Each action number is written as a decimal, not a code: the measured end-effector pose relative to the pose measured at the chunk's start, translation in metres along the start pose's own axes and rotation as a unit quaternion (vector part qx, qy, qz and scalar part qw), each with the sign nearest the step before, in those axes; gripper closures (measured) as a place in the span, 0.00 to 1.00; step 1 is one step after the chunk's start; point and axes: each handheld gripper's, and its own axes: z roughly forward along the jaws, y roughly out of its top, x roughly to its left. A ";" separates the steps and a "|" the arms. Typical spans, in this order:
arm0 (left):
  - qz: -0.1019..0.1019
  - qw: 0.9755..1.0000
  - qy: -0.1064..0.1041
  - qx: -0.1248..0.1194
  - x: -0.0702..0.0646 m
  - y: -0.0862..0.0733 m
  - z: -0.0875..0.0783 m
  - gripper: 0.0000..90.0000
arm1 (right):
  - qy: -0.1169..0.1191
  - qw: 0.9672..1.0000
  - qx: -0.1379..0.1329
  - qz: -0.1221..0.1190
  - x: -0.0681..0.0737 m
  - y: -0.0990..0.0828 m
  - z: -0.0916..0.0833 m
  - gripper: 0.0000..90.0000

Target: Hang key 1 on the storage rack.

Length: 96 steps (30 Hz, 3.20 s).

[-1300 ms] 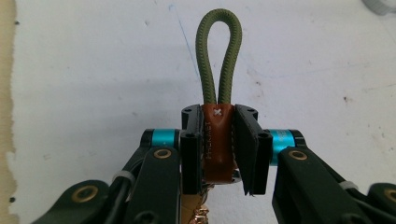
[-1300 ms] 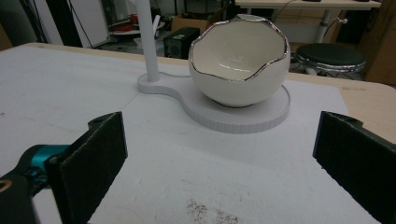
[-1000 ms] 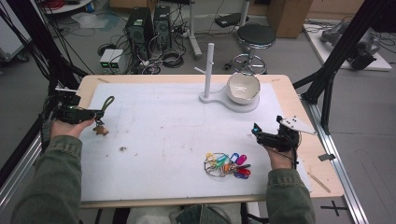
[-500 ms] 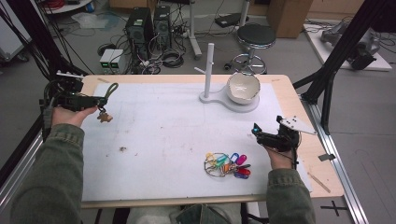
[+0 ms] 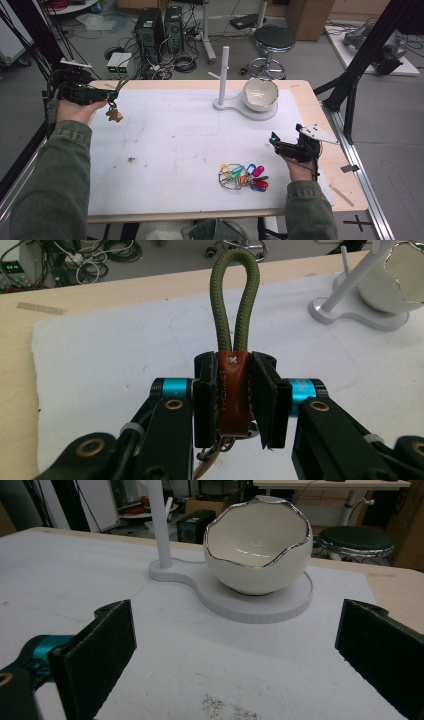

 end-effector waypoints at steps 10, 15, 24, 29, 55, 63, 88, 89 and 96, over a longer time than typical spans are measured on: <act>0.006 1.000 -0.011 0.002 -0.015 0.019 0.011 0.81 | 0.000 1.000 -0.002 0.003 -0.001 0.000 0.000 0.02; 0.002 1.000 -0.009 0.001 -0.022 0.028 0.019 0.80 | -0.001 1.000 -0.002 0.001 0.000 0.000 0.000 0.02; 0.011 1.000 -0.018 0.003 -0.039 0.044 0.031 0.80 | 0.000 1.000 -0.002 0.002 -0.002 0.000 0.001 0.02; 0.014 1.000 -0.026 0.000 -0.049 0.052 0.037 0.80 | 0.001 1.000 -0.003 0.004 -0.001 0.000 0.000 0.02; 0.026 0.997 -0.068 0.004 -0.085 0.074 0.079 0.80 | 0.003 1.000 0.004 0.003 0.000 -0.001 0.002 0.02; 0.037 0.996 -0.084 0.014 -0.100 0.074 0.099 0.80 | 0.005 1.000 0.004 0.000 -0.001 -0.001 0.003 0.02; 0.033 0.993 -0.116 0.018 -0.131 0.066 0.157 0.80 | -0.002 1.000 0.004 0.008 -0.005 -0.003 -0.001 0.02; 0.034 0.992 -0.116 0.020 -0.132 0.065 0.159 0.80 | -0.001 1.000 0.004 0.008 -0.005 -0.003 -0.001 0.02; 0.031 0.991 -0.127 0.031 -0.140 0.062 0.173 0.80 | -0.002 1.000 0.004 0.005 -0.006 -0.004 -0.001 0.02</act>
